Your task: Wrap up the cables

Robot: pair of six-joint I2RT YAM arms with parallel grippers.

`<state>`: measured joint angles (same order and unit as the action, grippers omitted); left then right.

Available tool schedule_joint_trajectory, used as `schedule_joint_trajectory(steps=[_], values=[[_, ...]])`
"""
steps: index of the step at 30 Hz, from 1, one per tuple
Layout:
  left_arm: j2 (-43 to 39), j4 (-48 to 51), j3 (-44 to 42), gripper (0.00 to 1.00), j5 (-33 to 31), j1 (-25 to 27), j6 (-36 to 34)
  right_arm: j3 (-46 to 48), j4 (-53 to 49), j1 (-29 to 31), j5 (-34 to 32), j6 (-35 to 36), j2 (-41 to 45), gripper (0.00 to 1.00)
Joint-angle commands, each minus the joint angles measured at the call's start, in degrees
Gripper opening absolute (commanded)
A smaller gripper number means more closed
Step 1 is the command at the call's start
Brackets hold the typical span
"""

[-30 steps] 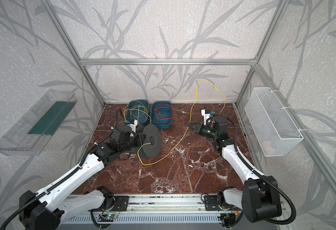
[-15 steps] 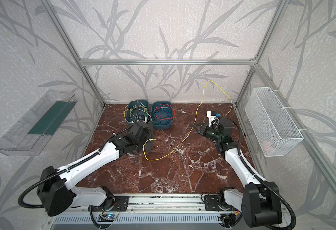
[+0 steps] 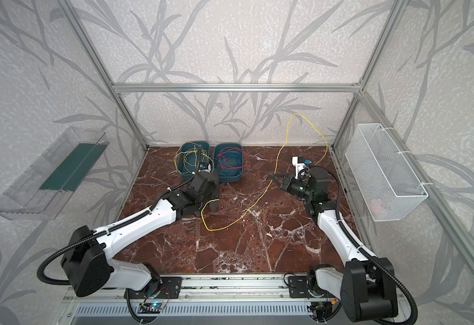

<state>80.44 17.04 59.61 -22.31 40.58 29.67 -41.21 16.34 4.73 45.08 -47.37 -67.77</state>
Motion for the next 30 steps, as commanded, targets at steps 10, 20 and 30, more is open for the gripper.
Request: schedule_joint_trajectory(steps=[10,20,30], values=[[-1.78,-3.16,-1.84,0.11,1.01,0.45,1.73,0.14,-1.51,-0.25,0.11,1.4,2.38,0.0],[-3.01,-2.01,-0.6,0.27,2.93,0.46,0.41,0.17,-1.61,-0.25,0.16,1.26,2.66,0.0],[-4.0,-0.97,1.72,0.37,4.26,0.44,-0.68,0.16,-1.26,-0.25,0.21,1.17,2.57,0.0]])
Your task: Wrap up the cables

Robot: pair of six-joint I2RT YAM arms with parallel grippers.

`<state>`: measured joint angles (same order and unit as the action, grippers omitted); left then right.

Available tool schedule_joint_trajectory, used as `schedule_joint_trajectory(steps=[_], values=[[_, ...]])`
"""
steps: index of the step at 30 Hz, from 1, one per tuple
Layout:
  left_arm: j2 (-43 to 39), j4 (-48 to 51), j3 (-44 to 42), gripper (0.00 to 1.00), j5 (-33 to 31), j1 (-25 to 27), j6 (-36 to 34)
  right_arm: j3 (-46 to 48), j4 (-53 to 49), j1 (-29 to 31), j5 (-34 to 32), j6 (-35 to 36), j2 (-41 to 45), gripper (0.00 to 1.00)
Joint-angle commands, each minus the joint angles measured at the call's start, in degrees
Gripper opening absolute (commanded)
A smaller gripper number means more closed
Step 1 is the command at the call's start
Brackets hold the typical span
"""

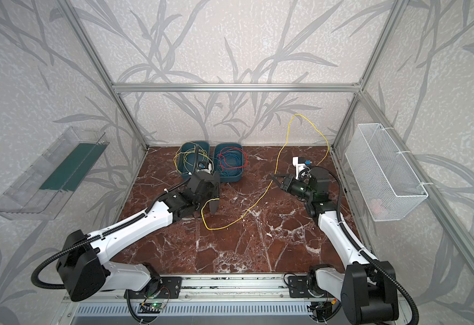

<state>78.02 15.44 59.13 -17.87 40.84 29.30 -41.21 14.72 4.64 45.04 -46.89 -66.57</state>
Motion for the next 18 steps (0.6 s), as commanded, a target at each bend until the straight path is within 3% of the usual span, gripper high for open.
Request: schedule_joint_trajectory(steps=[1,18], values=[[-1.45,0.72,2.37,0.38,-0.25,0.13,-0.45,0.14,0.47,-0.17,0.38,0.58,1.35,0.0],[-1.4,1.43,1.46,0.34,-0.23,0.18,-0.35,0.17,0.2,-0.16,0.53,0.57,1.53,0.0]])
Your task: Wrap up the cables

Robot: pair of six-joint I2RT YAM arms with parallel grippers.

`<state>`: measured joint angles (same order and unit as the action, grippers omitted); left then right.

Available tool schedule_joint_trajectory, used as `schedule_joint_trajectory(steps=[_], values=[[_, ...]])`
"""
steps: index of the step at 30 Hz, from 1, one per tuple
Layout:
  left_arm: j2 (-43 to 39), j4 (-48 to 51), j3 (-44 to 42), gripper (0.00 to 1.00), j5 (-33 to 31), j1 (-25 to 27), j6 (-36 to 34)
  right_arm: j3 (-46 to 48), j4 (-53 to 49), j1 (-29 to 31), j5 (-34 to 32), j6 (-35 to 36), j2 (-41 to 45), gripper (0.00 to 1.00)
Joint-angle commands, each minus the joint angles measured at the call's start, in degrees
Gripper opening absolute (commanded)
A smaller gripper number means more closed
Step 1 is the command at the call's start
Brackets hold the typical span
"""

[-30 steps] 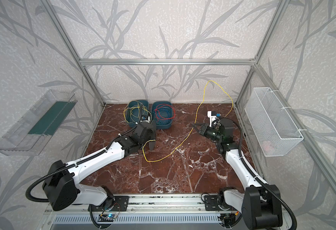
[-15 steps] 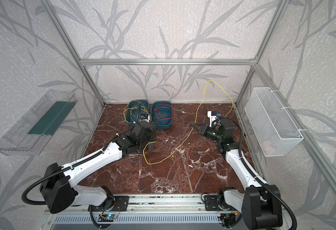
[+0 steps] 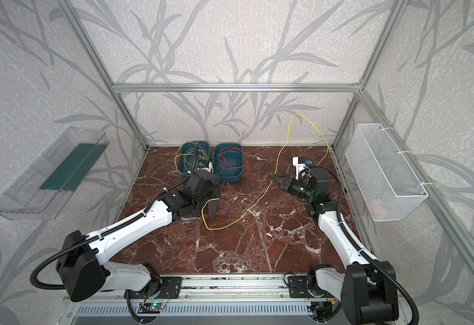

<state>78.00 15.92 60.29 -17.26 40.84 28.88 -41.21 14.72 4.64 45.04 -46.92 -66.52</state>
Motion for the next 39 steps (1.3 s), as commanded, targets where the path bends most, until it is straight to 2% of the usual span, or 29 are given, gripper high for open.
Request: schedule_joint_trajectory(steps=[1,15,18,24,39], values=[[-1.59,0.95,0.1,0.35,-0.95,0.12,0.0,0.17,0.22,-0.17,0.57,0.6,1.48,0.0],[-1.62,2.53,2.11,0.42,-1.47,0.16,-1.94,0.08,0.31,-0.17,0.84,0.37,1.48,0.0],[-1.64,2.32,2.13,0.48,-1.32,0.16,-2.17,0.08,0.36,-0.16,0.93,0.31,1.31,0.0],[-1.37,2.26,2.84,0.49,-0.42,0.12,-2.62,0.08,0.48,-0.16,1.02,0.33,1.14,0.0],[-1.36,7.46,11.48,0.59,0.29,-0.54,-8.67,-0.17,0.48,-0.16,1.08,0.49,0.85,0.0]])
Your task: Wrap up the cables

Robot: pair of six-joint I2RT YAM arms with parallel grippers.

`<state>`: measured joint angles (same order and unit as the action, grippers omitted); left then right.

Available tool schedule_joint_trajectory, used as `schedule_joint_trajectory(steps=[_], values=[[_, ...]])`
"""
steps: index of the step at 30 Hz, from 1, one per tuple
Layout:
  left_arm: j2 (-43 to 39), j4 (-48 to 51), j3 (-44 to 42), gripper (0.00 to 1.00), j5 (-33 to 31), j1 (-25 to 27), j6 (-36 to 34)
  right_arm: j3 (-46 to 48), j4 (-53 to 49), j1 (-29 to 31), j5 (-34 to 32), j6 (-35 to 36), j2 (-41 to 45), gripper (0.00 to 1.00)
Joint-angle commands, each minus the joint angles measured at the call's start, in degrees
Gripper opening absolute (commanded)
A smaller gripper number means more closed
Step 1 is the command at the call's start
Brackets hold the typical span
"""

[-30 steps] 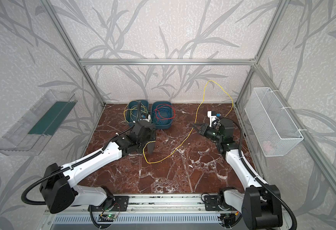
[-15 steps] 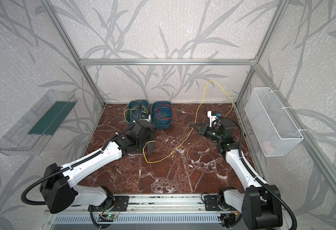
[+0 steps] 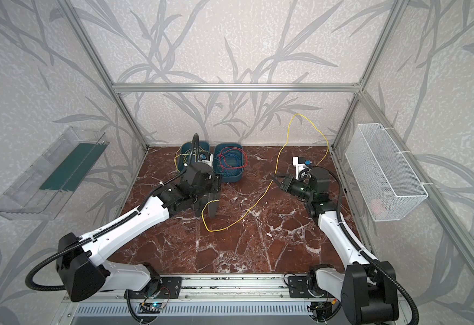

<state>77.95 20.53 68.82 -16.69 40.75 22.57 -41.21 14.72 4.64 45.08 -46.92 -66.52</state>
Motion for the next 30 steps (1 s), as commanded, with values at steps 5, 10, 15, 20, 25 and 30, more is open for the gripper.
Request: schedule_joint_trajectory(steps=[5,10,15,20,25,30], values=[[-1.31,7.54,9.03,0.59,0.52,-1.77,-5.94,-0.43,0.55,-0.16,1.0,0.55,0.78,0.0],[-1.31,19.71,18.45,0.59,6.43,-3.63,-9.83,-1.6,-1.08,-0.16,0.63,1.48,0.39,0.0],[-1.93,36.97,26.09,0.63,19.53,-5.34,-14.06,-3.8,-3.34,-0.07,-0.15,3.72,-0.44,0.0],[-1.42,46.8,28.57,0.64,26.53,-5.4,-16.24,-4.94,-5.23,0.37,-1.3,6.24,-1.32,0.0],[0.18,50.96,30.7,0.65,33.01,-5.15,-17.21,-5.53,-7.96,0.84,-2.78,8.67,-1.18,0.0],[1.63,51.75,30.21,0.62,37.56,-4.0,-17.05,-6.23,-11.03,1.6,-5.65,12.38,-0.67,0.0]])
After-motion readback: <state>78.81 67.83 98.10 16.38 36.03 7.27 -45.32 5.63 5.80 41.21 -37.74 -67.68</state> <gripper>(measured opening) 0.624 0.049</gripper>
